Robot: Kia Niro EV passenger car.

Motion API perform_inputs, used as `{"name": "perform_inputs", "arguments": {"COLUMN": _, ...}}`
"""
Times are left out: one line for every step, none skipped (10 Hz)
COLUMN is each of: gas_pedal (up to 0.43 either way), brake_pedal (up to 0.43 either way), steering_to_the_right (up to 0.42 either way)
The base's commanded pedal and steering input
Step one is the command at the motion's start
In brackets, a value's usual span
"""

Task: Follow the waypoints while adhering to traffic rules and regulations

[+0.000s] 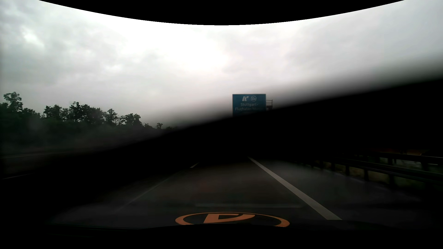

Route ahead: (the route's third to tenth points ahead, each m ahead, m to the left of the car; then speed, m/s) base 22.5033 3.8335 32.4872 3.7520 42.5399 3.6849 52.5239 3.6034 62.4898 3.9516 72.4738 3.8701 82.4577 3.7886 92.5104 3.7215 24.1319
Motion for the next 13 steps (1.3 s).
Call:
{"name": "perform_inputs", "arguments": {"gas_pedal": 0.130, "brake_pedal": 0.000, "steering_to_the_right": -0.001}}
{"name": "perform_inputs", "arguments": {"gas_pedal": 0.138, "brake_pedal": 0.000, "steering_to_the_right": -0.001}}
{"name": "perform_inputs", "arguments": {"gas_pedal": 0.138, "brake_pedal": 0.000, "steering_to_the_right": -0.001}}
{"name": "perform_inputs", "arguments": {"gas_pedal": 0.138, "brake_pedal": 0.000, "steering_to_the_right": -0.001}}
{"name": "perform_inputs", "arguments": {"gas_pedal": 0.138, "brake_pedal": 0.000, "steering_to_the_right": -0.001}}
{"name": "perform_inputs", "arguments": {"gas_pedal": 0.138, "brake_pedal": 0.000, "steering_to_the_right": -0.001}}
{"name": "perform_inputs", "arguments": {"gas_pedal": 0.138, "brake_pedal": 0.000, "steering_to_the_right": -0.001}}
{"name": "perform_inputs", "arguments": {"gas_pedal": 0.138, "brake_pedal": 0.000, "steering_to_the_right": -0.002}}
{"name": "perform_inputs", "arguments": {"gas_pedal": 0.138, "brake_pedal": 0.000, "steering_to_the_right": -0.002}}
{"name": "perform_inputs", "arguments": {"gas_pedal": 0.138, "brake_pedal": 0.000, "steering_to_the_right": -0.002}}
{"name": "perform_inputs", "arguments": {"gas_pedal": 0.138, "brake_pedal": 0.000, "steering_to_the_right": -0.001}}
{"name": "perform_inputs", "arguments": {"gas_pedal": 0.138, "brake_pedal": 0.000, "steering_to_the_right": -0.001}}
{"name": "perform_inputs", "arguments": {"gas_pedal": 0.138, "brake_pedal": 0.000, "steering_to_the_right": -0.002}}
